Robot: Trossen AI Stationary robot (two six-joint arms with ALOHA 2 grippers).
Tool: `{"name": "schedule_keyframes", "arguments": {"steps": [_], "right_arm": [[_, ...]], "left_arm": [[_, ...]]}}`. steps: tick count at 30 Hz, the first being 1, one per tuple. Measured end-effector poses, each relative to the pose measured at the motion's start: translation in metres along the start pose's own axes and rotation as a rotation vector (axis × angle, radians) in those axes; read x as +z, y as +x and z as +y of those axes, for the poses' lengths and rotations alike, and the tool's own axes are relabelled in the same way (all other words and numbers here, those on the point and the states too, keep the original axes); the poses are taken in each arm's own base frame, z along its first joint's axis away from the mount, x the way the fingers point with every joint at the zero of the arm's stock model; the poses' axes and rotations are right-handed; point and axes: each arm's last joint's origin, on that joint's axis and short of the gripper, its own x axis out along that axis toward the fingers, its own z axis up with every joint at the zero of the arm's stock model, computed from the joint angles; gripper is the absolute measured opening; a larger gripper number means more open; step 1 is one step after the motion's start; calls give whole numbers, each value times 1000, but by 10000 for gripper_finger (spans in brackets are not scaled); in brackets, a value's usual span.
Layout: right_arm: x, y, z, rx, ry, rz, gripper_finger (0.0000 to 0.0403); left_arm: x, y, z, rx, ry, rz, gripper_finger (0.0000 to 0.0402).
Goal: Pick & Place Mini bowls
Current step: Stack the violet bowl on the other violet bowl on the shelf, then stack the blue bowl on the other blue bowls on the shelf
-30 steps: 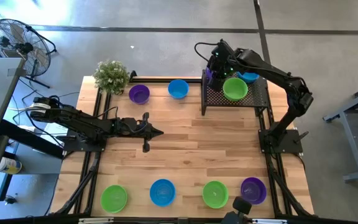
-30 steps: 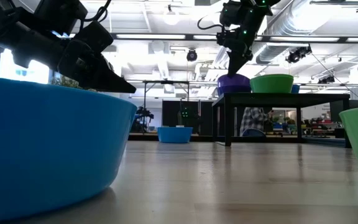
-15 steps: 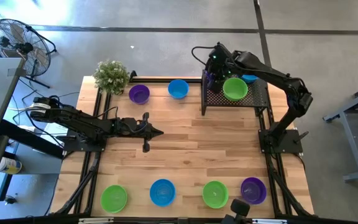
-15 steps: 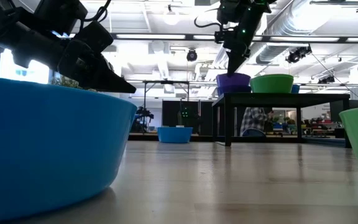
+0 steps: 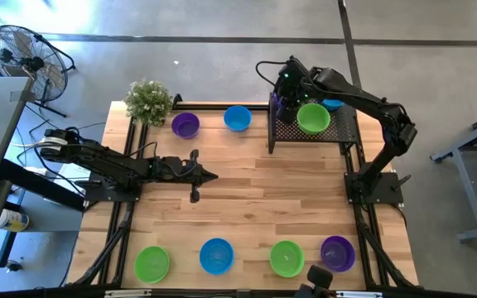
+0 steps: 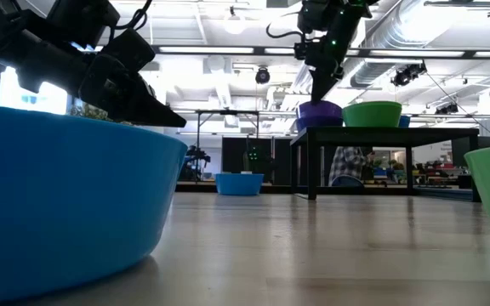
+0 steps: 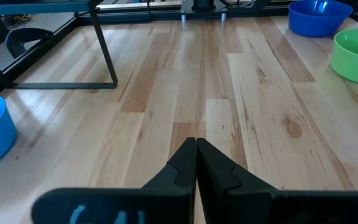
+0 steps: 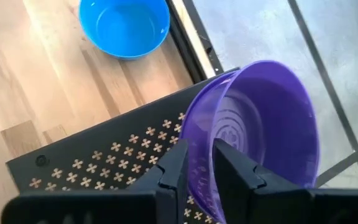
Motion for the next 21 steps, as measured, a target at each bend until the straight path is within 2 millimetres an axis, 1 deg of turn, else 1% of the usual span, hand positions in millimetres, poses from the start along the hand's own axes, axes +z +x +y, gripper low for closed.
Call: {"name": "schedule_keyframes", "arguments": {"steps": [4,7,9,11,18,21], "right_arm": [[-3,7,2,22,-6,-2,59],[-8,13,4,24,-37,23,37],[-9,15,4,17,-59,31,15],[-8,14,4,7,-66,25,4],[-6,11,3,7,-55,-7,28],[-6,6,5,-3,-47,-18,39]], "left_arm": [[0,0,0,0,0,0,1],[0,0,0,0,0,0,1],[0,0,0,0,0,0,1],[0,0,0,0,1,0,1],[0,0,0,0,2,0,1],[0,0,0,0,2,0,1]]}}
